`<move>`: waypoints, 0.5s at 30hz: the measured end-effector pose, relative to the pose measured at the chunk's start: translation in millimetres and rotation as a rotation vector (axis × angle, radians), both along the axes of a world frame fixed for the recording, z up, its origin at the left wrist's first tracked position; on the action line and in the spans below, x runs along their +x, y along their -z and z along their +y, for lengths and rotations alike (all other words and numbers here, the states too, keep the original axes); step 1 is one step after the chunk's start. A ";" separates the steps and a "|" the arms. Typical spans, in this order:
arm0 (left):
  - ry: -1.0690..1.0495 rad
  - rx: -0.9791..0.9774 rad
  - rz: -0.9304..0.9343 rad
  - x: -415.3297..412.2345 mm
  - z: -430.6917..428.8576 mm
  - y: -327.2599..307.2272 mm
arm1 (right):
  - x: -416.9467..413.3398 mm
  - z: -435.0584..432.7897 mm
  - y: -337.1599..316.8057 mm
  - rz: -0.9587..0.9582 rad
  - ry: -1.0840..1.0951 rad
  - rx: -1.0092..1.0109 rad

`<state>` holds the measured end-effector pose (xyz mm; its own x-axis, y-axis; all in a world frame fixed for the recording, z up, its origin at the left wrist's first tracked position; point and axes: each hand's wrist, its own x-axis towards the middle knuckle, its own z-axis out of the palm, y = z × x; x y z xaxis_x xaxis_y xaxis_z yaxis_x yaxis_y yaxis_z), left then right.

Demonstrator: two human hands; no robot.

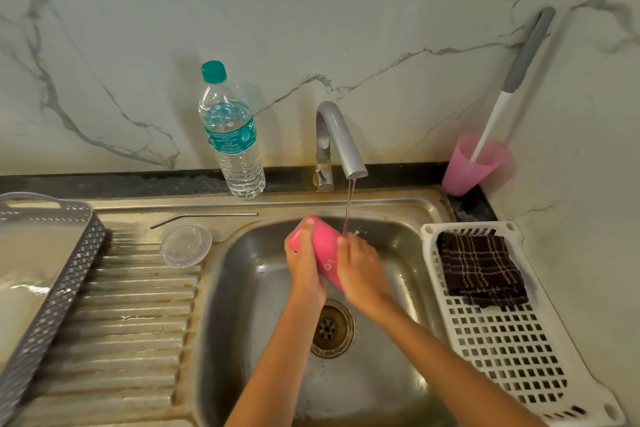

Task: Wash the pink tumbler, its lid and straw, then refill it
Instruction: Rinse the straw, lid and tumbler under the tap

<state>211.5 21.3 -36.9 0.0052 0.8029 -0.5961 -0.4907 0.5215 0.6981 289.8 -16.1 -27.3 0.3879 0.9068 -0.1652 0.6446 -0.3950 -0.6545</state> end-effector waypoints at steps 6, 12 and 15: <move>0.205 0.014 0.014 -7.2 -1.6 5.0 | 11.7 18.3 -5.2 0.370 0.153 -0.247; 0.050 0.053 -0.022 -4.0 2.7 7.7 | -13.8 6.8 -4.7 -0.103 -0.016 0.075; -0.011 0.025 -0.081 -5.0 -0.3 10.0 | -0.9 3.6 7.2 -0.109 -0.033 0.072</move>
<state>206.5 21.0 -46.9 0.0441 0.8175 -0.5742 -0.5518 0.4991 0.6682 288.9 -12.6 -34.5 0.3696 0.9274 -0.0580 0.7257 -0.3271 -0.6053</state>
